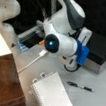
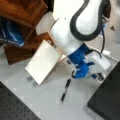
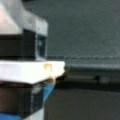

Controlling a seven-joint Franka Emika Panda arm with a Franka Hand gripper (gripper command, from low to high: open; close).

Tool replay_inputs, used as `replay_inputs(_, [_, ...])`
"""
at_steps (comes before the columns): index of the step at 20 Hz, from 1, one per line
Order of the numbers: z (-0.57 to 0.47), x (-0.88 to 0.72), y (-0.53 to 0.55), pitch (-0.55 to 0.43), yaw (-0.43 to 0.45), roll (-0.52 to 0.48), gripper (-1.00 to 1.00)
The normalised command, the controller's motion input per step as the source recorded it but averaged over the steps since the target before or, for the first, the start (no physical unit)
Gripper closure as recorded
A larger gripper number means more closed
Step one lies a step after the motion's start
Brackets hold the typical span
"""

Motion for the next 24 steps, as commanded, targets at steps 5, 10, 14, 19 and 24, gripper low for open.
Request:
replay_inputs(5, [0.45,0.26,0.20,0.066,0.061,-0.160,1.00])
replay_inputs(10, [0.54,0.34,0.18,0.074,0.174,-0.166,1.00])
replay_inputs(14, [0.51,0.42,0.15,0.064,0.219,-0.139,1.00])
replay_inputs(19, [0.43,0.38,0.10,0.099,0.240,-0.148,1.00])
replay_inputs(24, [0.46,0.30,0.02,0.123,0.281,-0.111,1.00])
